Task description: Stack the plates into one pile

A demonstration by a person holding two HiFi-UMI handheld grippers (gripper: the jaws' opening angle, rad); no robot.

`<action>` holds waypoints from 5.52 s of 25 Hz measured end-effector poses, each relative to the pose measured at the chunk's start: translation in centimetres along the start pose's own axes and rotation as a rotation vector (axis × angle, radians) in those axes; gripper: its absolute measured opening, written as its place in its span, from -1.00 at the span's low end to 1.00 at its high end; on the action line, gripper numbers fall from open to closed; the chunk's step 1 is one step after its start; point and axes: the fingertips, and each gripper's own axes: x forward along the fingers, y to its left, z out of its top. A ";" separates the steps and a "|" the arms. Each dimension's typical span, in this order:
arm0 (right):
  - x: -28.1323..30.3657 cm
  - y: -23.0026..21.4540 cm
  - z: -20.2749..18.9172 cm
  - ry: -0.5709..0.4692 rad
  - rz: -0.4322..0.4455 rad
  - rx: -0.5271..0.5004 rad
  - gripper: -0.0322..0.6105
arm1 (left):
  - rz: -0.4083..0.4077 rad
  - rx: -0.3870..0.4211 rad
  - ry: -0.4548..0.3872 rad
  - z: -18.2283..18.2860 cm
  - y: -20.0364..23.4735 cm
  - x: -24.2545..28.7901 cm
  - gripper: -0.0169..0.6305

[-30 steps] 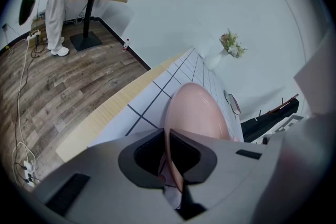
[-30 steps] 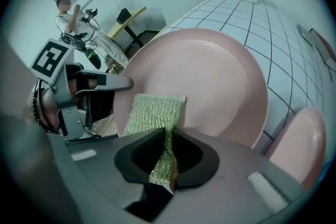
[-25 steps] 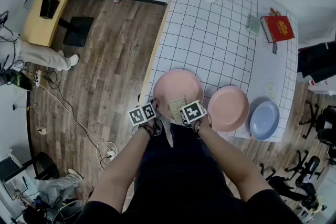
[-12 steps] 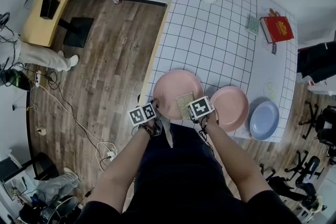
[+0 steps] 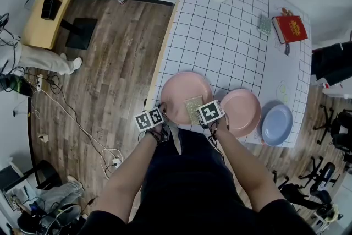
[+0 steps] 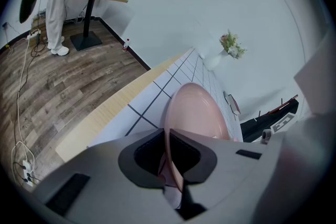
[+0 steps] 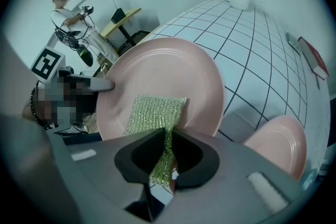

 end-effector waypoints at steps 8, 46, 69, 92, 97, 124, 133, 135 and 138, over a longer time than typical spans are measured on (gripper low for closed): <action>0.9 0.7 -0.2 -0.013 0.017 -0.028 -0.72 | 0.003 0.003 -0.003 0.0 -0.1 -0.1 -0.91; 1.8 7.3 1.7 -0.176 0.192 0.200 -0.73 | -0.055 0.039 -0.035 0.1 -0.7 -0.7 -0.59; -10.4 2.4 4.9 -0.643 0.040 0.145 -0.74 | 0.049 0.433 -0.394 6.3 -6.3 -13.6 -0.96; -28.3 9.7 -2.7 -1.011 -0.215 0.167 -0.74 | -0.248 0.836 -0.613 5.2 -16.5 -29.3 -0.96; -31.2 11.9 -5.3 -1.068 -0.262 0.168 -0.74 | -0.318 0.885 -0.640 3.4 -17.8 -32.3 -0.96; -36.9 8.7 -21.8 -1.150 -0.381 0.266 -0.74 | -0.505 0.942 -0.562 -11.4 -28.1 -32.4 -0.96; -38.3 3.9 -26.0 -1.176 -0.392 0.310 -0.74 | -0.499 0.946 -0.560 -14.4 -32.8 -30.6 -0.96; -38.5 3.0 -26.3 -1.180 -0.382 0.309 -0.74 | -0.492 0.943 -0.566 -14.7 -33.5 -30.3 -0.96; -38.9 1.8 -26.3 -1.187 -0.364 0.299 -0.74 | -0.473 0.936 -0.577 -15.1 -34.6 -30.1 -0.96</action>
